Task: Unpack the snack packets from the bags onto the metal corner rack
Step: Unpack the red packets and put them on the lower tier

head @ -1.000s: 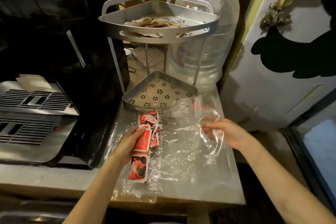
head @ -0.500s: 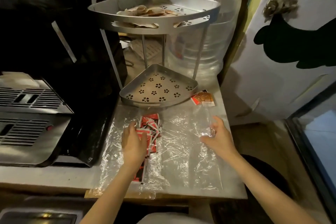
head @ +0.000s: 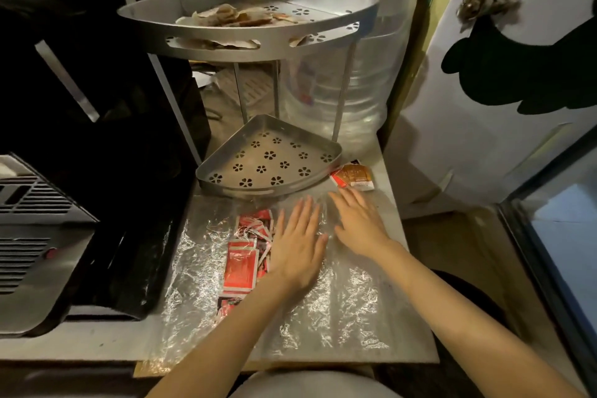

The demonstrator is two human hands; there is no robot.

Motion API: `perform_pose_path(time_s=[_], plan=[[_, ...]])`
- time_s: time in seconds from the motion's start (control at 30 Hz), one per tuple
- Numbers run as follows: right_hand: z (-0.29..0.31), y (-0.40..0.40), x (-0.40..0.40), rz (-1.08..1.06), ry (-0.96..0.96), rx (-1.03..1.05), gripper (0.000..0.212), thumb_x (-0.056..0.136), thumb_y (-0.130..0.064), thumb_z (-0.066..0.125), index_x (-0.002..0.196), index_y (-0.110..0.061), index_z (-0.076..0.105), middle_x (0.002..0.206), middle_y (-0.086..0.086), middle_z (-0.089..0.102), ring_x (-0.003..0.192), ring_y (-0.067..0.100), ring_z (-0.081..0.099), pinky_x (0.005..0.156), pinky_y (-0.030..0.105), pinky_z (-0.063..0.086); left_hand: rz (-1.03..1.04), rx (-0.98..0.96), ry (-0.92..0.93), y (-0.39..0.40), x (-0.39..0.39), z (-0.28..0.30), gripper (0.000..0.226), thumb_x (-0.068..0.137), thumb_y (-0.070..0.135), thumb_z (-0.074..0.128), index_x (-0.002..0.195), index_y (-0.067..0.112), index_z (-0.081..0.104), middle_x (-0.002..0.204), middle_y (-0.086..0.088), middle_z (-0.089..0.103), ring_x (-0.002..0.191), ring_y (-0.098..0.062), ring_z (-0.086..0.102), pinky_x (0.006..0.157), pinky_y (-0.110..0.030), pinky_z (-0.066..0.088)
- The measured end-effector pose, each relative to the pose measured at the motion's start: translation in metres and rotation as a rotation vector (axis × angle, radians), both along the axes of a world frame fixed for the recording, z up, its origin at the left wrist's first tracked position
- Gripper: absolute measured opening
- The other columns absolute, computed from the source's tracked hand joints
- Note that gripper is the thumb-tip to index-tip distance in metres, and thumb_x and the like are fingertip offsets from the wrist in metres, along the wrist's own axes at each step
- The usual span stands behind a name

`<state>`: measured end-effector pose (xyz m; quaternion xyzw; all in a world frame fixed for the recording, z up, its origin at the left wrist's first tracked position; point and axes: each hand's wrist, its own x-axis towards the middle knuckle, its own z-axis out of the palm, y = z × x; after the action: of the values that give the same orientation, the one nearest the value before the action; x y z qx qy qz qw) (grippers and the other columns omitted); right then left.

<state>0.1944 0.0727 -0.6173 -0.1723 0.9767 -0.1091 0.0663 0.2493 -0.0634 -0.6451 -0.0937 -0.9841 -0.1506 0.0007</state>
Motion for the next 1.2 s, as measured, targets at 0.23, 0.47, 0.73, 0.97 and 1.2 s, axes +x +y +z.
perform_pose_path(time_s=[0.23,0.47,0.73,0.97,1.2], plan=[[-0.005,-0.004,-0.018,0.018,0.053,0.103,0.072,0.083,-0.022,0.057,0.144,-0.014,0.020,0.143,0.009,0.039,0.136,0.025,0.028,0.114,0.043,0.016,0.027,-0.036,-0.101,0.002,-0.008,-0.021,0.079,0.075,0.057,-0.022,0.144,0.019,-0.014,0.152,0.000,-0.020,0.137,-0.014,-0.024,0.110,-0.036,-0.021],[0.002,-0.010,-0.029,0.045,-0.040,0.223,0.062,0.080,-0.025,0.060,0.136,-0.013,0.035,0.142,0.009,0.042,0.134,0.026,0.033,0.111,0.045,0.021,0.033,-0.043,-0.116,0.003,-0.009,-0.020,0.075,0.079,0.057,-0.016,0.144,0.019,-0.014,0.153,0.001,-0.019,0.136,-0.012,-0.025,0.108,-0.036,-0.021],[0.001,-0.008,-0.026,-0.056,0.099,0.050,0.047,0.086,-0.014,0.054,0.132,-0.016,0.043,0.138,0.005,0.046,0.130,0.023,0.037,0.105,0.040,0.029,0.039,-0.032,-0.091,0.003,-0.010,-0.023,0.077,0.077,0.057,-0.018,0.144,0.019,-0.015,0.154,0.002,-0.018,0.137,-0.011,-0.024,0.109,-0.036,-0.020],[0.000,-0.003,-0.024,-0.064,0.120,-0.053,0.030,0.089,-0.017,0.053,0.119,-0.021,0.057,0.123,0.003,0.061,0.114,0.024,0.053,0.097,0.038,0.034,0.049,-0.009,-0.086,0.003,-0.009,-0.022,0.067,0.085,0.055,-0.006,0.141,0.020,-0.018,0.154,0.003,-0.016,0.137,-0.010,-0.023,0.109,-0.035,-0.020],[0.004,-0.004,-0.022,-0.055,0.190,-0.076,0.020,0.088,-0.022,0.058,0.105,-0.014,0.064,0.107,0.004,0.069,0.101,0.023,0.061,0.091,0.036,0.038,0.050,-0.007,-0.089,0.002,-0.009,-0.023,0.069,0.084,0.058,-0.006,0.142,0.022,-0.017,0.154,0.003,-0.015,0.136,-0.009,-0.024,0.110,-0.035,-0.019]])
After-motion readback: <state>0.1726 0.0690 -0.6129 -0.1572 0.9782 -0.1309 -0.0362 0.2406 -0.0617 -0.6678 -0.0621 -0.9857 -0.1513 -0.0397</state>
